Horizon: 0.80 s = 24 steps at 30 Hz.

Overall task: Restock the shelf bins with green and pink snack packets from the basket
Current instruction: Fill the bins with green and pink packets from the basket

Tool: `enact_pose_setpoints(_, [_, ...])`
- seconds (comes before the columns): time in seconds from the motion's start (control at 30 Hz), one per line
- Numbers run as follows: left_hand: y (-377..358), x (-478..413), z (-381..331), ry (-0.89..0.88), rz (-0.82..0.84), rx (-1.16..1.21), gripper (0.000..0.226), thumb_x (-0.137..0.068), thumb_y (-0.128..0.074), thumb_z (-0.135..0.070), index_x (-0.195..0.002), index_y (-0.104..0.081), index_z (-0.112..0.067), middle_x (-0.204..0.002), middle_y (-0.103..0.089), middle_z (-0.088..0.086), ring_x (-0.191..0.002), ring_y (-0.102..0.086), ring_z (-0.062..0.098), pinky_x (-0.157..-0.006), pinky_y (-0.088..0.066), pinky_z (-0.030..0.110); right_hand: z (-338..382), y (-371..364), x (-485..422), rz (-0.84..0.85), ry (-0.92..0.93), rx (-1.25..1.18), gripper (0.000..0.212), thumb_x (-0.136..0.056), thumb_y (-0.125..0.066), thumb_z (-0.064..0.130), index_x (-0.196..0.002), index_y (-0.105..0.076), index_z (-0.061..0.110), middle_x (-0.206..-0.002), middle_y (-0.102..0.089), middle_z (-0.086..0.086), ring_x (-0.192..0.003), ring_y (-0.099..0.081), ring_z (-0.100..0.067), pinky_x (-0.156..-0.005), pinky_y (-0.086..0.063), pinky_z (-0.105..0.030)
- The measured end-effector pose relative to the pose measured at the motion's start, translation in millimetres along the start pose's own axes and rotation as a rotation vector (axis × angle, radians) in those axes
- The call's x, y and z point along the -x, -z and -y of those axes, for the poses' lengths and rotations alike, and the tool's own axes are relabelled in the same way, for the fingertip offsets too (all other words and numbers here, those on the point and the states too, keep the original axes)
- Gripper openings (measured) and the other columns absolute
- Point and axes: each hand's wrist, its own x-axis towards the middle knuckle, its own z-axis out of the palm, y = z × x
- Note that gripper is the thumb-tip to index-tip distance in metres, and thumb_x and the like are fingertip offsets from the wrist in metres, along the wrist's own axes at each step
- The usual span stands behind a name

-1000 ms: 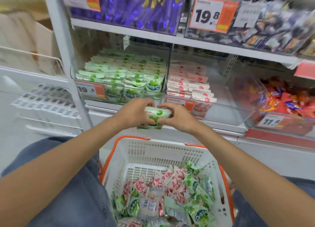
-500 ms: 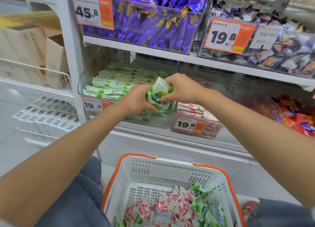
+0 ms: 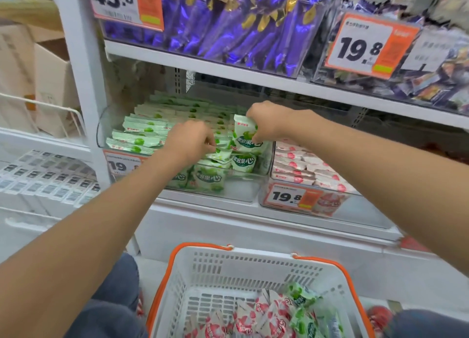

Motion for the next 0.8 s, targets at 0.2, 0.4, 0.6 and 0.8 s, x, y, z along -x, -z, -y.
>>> enact_pose_setpoints(0.2, [1.0, 2.1, -2.3, 0.054, 0.012, -0.032, 0.014, -0.092, -0.065, -0.030, -0.092, -0.077, -0.023, -0.088, -0.073, -0.002, -0.079, -0.063, 0.021, -0.062, -0.043, 0.028, 11.0, -14.5, -17.4, 0.156, -0.038, 0.003, 0.040, -0.080, -0.078, 0.024, -0.073, -0.041, 0.012, -0.081, -0.046, -0.003, -0.084, -0.050, -0.026, -0.072, -0.045, -0.035])
enact_pose_setpoints(0.4, [-0.9, -0.7, -5.1, 0.092, 0.049, 0.000, 0.010, -0.091, -0.067, -0.029, -0.090, -0.075, -0.023, -0.088, -0.071, -0.001, -0.082, -0.063, 0.022, -0.065, -0.050, 0.032, 21.5, -38.5, -23.3, 0.230, -0.031, 0.000, 0.037, -0.084, -0.075, 0.021, -0.095, -0.041, 0.013, -0.093, -0.044, -0.006, -0.086, -0.048, -0.025, -0.073, -0.042, -0.033])
enact_pose_setpoints(0.6, [2.6, -1.1, -6.7, 0.095, 0.091, 0.082, 0.010, -0.087, -0.066, -0.018, -0.088, -0.074, -0.024, -0.087, -0.069, -0.004, -0.083, -0.062, 0.021, -0.070, -0.053, 0.035, 20.3, -30.8, -22.8, 0.195, -0.030, -0.041, 0.045, -0.079, -0.079, 0.032, -0.072, -0.040, 0.010, -0.071, -0.043, 0.001, -0.075, -0.047, -0.022, -0.055, -0.035, -0.028])
enact_pose_setpoints(0.8, [-1.4, -4.8, -23.2, 0.116, 0.175, 0.369, 0.018, -0.078, -0.075, -0.024, -0.094, -0.073, -0.015, -0.086, -0.070, 0.000, -0.082, -0.065, 0.022, -0.079, -0.056, 0.037, 25.1, -41.0, -25.3, 0.210, -0.042, -0.033, 0.047, -0.078, -0.080, 0.031, -0.064, -0.038, 0.017, -0.066, -0.044, 0.002, -0.060, -0.043, -0.015, -0.049, -0.031, -0.027])
